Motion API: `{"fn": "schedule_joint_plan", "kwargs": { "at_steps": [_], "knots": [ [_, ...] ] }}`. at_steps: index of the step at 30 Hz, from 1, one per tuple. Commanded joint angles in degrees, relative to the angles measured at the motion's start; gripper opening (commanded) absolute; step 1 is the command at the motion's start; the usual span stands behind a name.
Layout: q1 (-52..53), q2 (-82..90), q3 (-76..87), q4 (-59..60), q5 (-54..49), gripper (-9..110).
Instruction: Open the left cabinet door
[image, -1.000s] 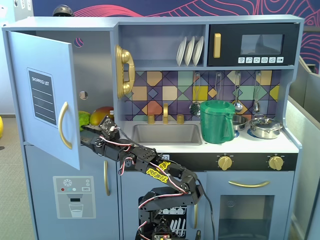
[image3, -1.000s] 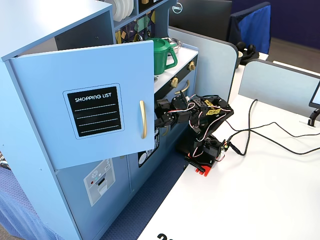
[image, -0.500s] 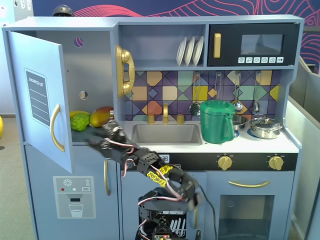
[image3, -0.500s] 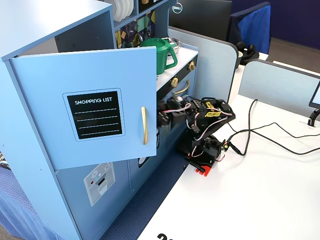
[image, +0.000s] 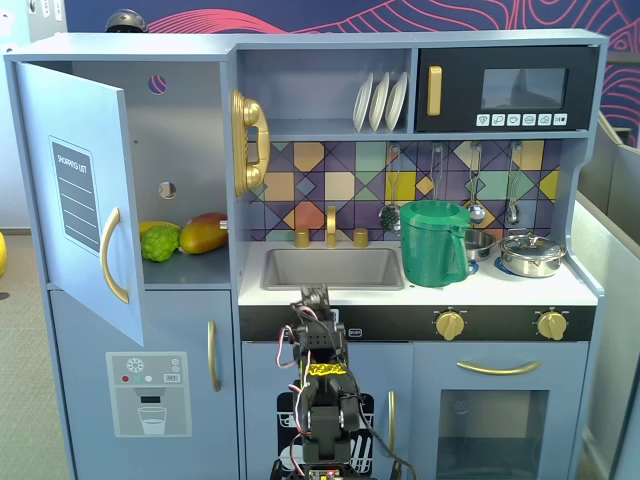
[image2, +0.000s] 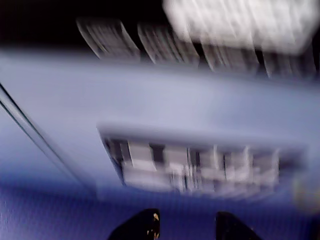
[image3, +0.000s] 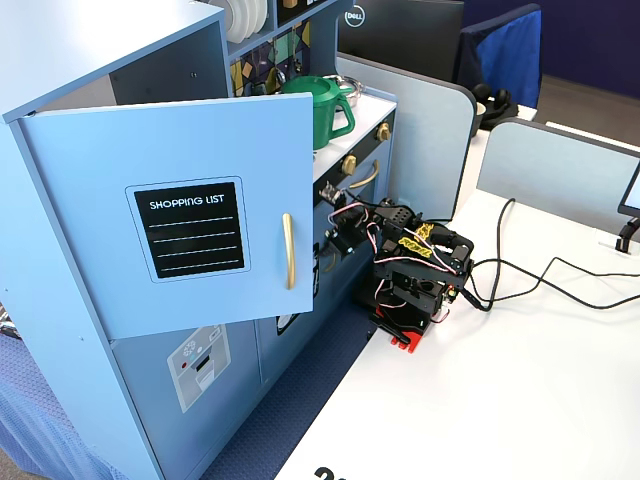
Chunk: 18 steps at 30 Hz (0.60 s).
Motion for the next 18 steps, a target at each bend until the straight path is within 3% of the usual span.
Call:
{"fn": "schedule_joint_plan", "kwargs": {
  "at_steps": [1, 18],
  "knots": [
    [3.43, 0.62, 2.64, 5.54, 3.34, 6],
    [6.24, 7.91, 6.33, 27.95, 6.33, 4]
  ]
}}
